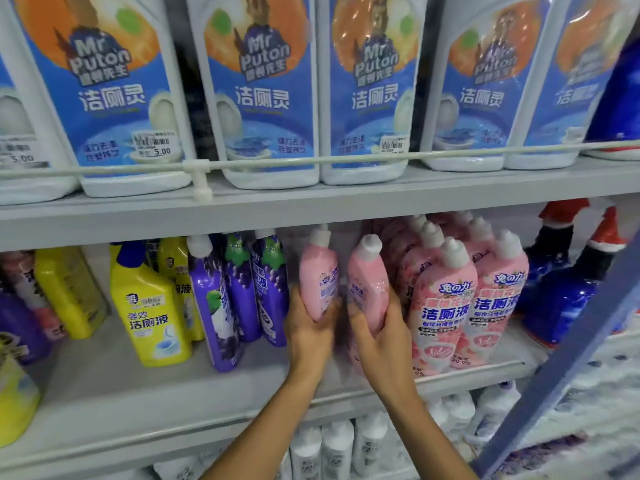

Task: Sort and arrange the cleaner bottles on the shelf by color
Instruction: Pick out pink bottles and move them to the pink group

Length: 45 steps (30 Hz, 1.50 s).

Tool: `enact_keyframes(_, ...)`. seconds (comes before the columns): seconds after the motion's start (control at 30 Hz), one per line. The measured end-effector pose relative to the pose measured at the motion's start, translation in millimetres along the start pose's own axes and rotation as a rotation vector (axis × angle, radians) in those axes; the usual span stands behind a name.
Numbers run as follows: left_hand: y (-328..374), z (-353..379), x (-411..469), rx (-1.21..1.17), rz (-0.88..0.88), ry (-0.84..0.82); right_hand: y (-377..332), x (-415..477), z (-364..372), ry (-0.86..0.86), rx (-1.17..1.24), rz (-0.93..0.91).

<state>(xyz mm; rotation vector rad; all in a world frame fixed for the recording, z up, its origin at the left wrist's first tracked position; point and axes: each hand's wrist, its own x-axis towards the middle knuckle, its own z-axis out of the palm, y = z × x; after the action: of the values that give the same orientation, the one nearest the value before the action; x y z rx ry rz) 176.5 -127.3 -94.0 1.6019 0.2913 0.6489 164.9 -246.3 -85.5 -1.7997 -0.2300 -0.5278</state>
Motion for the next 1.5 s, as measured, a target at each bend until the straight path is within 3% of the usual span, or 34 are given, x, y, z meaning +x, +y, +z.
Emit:
enact_keyframes(0.1, -4, 0, 0, 0.024, -0.002, -0.059, 7, -7, -7, -0.067, 0.011, 0.0)
enact_keyframes(0.2, -9, -15, -6, -0.026, 0.033, -0.259, 10, -10, -14, -0.111, 0.005, -0.035)
enact_keyframes(0.43, 4, -23, 36, 0.155, 0.009, -0.569, 14, -14, -8, 0.036, -0.031, -0.08)
enact_keyframes(0.6, -3, -2, 55, 0.273, 0.012, -0.357, 16, -17, -6, 0.061, -0.053, -0.052)
enact_keyframes(0.77, -6, 23, 61, 0.319, 0.053, -0.127, 22, -22, -9, -0.03, -0.08, -0.022)
enact_keyframes(0.9, -3, 32, 61, 0.307, 0.004, -0.11, 26, -23, -9, -0.036, -0.119, -0.029)
enact_keyframes(1.07, -6, 31, 70, 0.319, 0.01, -0.099, 22, -17, 11, 0.081, -0.263, 0.02)
enact_keyframes(1.23, -14, 16, 69, 0.123, -0.002, -0.215, 14, -6, 36, 0.192, -0.26, 0.111)
enact_keyframes(1.5, -22, 8, 57, 0.226, 0.029, -0.157, 8, -15, 47, 0.201, -0.237, 0.103)
